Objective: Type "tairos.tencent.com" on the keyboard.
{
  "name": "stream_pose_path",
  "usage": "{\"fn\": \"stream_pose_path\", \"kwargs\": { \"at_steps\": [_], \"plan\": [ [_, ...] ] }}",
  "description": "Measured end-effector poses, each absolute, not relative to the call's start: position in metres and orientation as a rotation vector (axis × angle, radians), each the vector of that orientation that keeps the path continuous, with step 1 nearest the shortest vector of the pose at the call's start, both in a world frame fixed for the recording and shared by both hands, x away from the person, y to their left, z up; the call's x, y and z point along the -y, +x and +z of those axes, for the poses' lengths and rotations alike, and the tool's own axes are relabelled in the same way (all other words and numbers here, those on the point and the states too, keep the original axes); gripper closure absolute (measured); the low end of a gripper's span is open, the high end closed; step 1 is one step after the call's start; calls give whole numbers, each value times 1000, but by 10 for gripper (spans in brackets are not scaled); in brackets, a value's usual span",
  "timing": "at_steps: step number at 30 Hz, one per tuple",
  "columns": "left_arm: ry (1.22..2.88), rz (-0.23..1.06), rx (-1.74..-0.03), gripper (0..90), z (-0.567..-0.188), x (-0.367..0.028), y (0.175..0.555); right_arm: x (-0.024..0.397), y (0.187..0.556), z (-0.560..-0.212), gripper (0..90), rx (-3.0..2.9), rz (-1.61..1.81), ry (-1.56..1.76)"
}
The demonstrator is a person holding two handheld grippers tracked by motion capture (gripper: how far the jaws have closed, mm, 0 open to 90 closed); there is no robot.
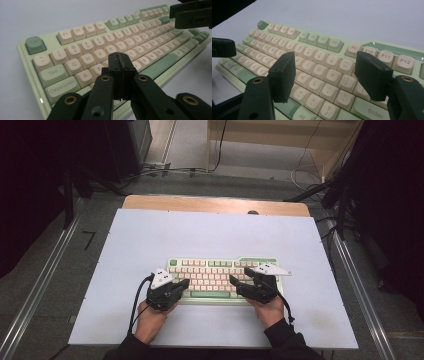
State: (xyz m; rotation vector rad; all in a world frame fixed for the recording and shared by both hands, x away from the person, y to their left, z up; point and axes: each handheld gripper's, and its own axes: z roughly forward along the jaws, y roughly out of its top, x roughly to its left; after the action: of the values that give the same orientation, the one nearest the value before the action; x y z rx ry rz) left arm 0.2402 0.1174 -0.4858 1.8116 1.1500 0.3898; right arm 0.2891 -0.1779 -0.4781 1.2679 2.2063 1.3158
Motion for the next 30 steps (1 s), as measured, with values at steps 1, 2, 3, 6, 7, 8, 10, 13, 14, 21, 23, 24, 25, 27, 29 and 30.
{"fn": "stream_pose_path", "kwargs": {
  "at_steps": [1, 2, 3, 6, 7, 8, 10, 13, 14, 21, 23, 24, 25, 27, 29, 30],
  "plan": [
    [1819, 383, -1145, 900, -486, -115, 241, 180, 288, -478, 317, -2201, 1313, 1273],
    [1826, 380, -1138, 900, -487, -114, 242, 181, 287, -478, 318, -2195, 1313, 1278],
    [1830, 376, -1136, 900, -487, -112, 244, 183, 287, -478, 318, -2191, 1310, 1280],
    [1847, 360, -1126, 900, -489, -108, 247, 187, 285, -478, 320, -2181, 1301, 1295],
    [1851, 355, -1125, 900, -490, -107, 248, 188, 285, -479, 320, -2178, 1297, 1299],
    [1857, 350, -1119, 900, -490, -106, 249, 190, 284, -479, 320, -2175, 1294, 1303],
    [1866, 348, -1114, 900, -491, -103, 251, 192, 283, -479, 320, -2170, 1290, 1310],
    [1877, 344, -1110, 900, -492, -100, 253, 195, 281, -479, 324, -2165, 1281, 1316],
    [1882, 341, -1110, 900, -492, -99, 254, 196, 281, -479, 324, -2163, 1281, 1320],
    [1910, 336, -1114, 900, -494, -94, 256, 200, 279, -480, 324, -2155, 1269, 1335],
    [1917, 338, -1117, 900, -495, -94, 256, 200, 279, -480, 326, -2157, 1268, 1336],
    [1918, 337, -1118, 900, -495, -94, 256, 200, 279, -480, 326, -2157, 1268, 1336],
    [1918, 335, -1117, 900, -495, -94, 256, 199, 279, -480, 327, -2157, 1268, 1335],
    [1917, 334, -1117, 898, -495, -93, 256, 199, 279, -480, 328, -2157, 1268, 1336],
    [1918, 335, -1116, 892, -495, -93, 256, 199, 279, -480, 329, -2159, 1268, 1334],
    [1920, 337, -1117, 892, -495, -93, 256, 199, 279, -480, 329, -2159, 1269, 1333]
  ]
}}
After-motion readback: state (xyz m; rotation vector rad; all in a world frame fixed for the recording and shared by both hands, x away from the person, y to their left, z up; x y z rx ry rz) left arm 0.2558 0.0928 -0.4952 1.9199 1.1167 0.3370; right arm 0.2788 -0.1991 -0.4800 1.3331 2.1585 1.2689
